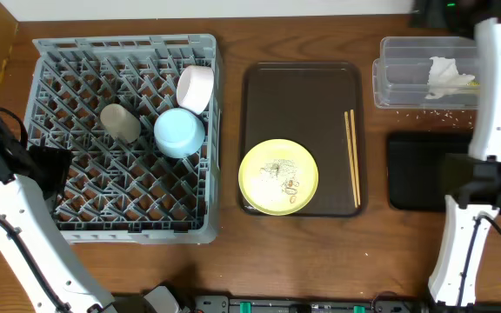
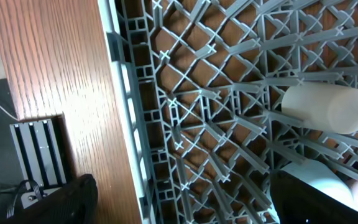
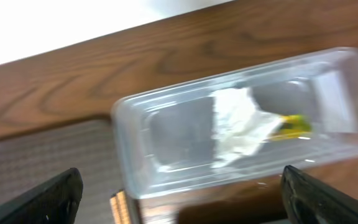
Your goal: Sort waste into correct bins and load items into the dishwasher
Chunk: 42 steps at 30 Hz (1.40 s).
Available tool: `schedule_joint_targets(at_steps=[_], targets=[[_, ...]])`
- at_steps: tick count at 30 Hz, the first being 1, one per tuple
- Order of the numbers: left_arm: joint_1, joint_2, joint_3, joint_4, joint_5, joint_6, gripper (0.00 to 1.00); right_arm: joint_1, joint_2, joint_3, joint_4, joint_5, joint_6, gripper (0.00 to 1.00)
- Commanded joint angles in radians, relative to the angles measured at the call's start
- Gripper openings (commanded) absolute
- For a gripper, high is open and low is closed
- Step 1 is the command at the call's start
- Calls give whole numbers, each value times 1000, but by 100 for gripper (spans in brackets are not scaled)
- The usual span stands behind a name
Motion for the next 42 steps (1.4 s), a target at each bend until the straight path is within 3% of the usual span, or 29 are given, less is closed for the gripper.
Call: schedule_joint_targets(at_steps=[1, 16, 20, 23, 25, 29, 35, 42], targets=[[5, -4, 0, 5, 11, -24, 90, -36, -24, 10, -5, 39, -6, 99], [4, -4, 0, 45, 35, -24, 90, -70, -24, 10, -5, 39, -6, 99], [-2, -3, 0, 66, 369, 5, 90, -67, -24, 10, -5, 39, -6, 99], [-59, 1, -8, 200, 697, 200, 89, -66, -24, 10, -5, 39, -6, 99], [-137, 10, -8, 270, 799, 244, 88, -66, -24, 10, -5, 39, -6, 99], [-375, 45, -8, 375, 755, 243, 88, -69, -24, 10, -5, 39, -6, 99], [-779, 187, -8, 510, 510, 238, 88, -70, -24, 10, -5, 39, -6, 99], [-1075, 422, -7, 627, 255, 261, 79, -70, -24, 10, -5, 39, -5, 99]])
